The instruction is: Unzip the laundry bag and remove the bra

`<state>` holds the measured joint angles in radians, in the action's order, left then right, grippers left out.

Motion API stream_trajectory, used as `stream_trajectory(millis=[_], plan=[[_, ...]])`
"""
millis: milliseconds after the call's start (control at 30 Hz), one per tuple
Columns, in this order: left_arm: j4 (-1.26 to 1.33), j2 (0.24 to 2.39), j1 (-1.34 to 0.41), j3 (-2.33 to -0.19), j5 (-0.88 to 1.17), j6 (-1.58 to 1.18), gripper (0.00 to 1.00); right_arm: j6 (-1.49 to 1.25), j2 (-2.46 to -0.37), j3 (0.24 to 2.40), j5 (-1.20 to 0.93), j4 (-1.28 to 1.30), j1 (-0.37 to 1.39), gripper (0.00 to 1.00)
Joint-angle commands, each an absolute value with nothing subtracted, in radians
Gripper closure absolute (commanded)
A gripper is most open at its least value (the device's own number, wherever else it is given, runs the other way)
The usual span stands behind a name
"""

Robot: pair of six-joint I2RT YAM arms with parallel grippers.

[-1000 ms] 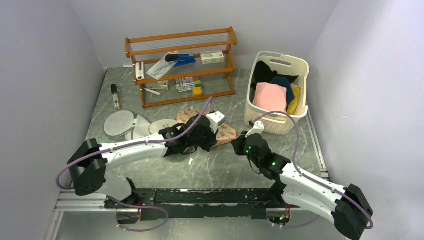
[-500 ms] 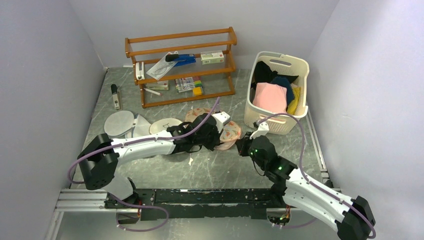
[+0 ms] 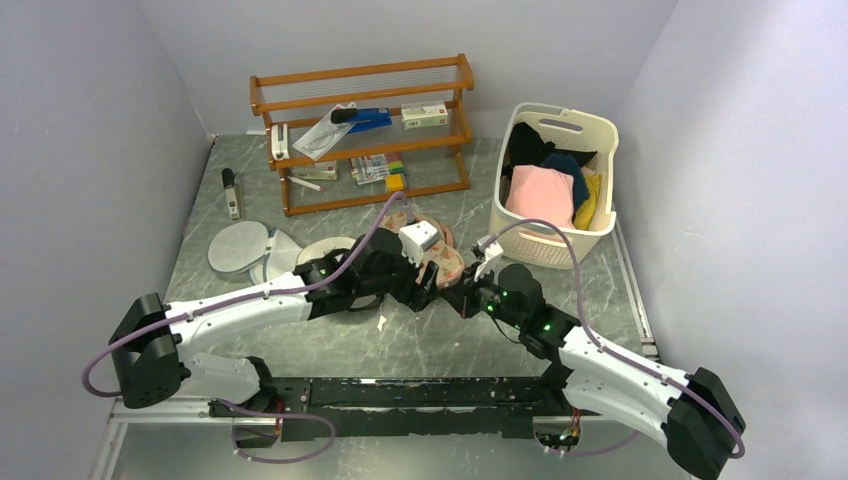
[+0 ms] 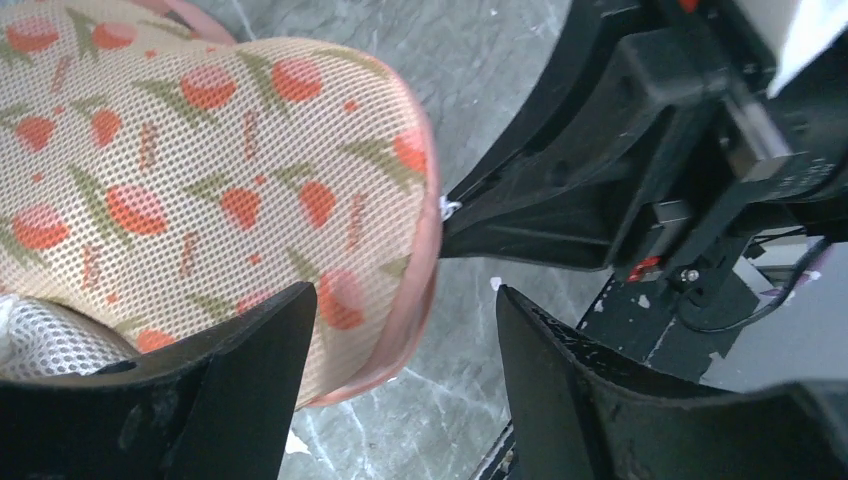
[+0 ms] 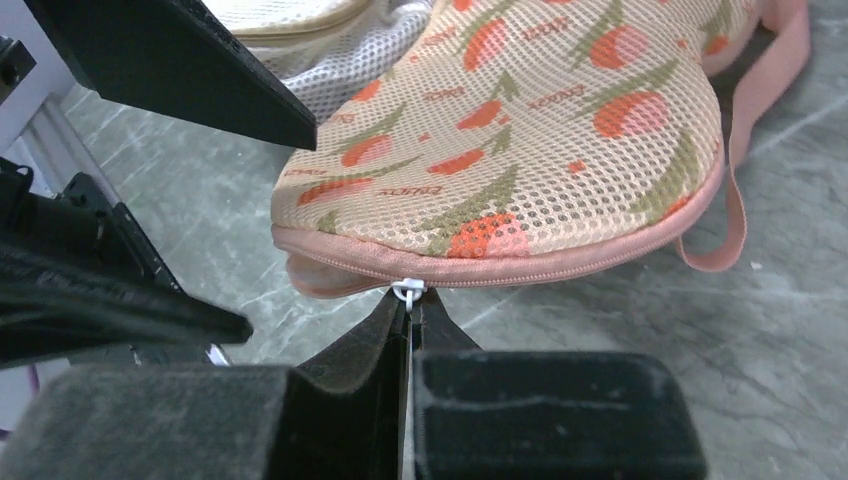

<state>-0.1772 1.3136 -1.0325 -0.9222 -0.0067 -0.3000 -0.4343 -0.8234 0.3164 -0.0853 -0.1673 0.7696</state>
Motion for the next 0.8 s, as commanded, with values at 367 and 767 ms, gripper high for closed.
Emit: stream_trajectory(millis=[367, 767], plan=[[-0.157, 1.418, -1.045, -0.981, -0.031, -0.262, 0.47, -0.465, -0.801, 0.313, -0.189, -0.293, 0.773, 1.0], [-0.203, 1.388, -1.045, -0.966, -0.092, -0.277, 0.93, -0.445, -0.834, 0.334, -0.109, -0.251, 0.775, 1.0]])
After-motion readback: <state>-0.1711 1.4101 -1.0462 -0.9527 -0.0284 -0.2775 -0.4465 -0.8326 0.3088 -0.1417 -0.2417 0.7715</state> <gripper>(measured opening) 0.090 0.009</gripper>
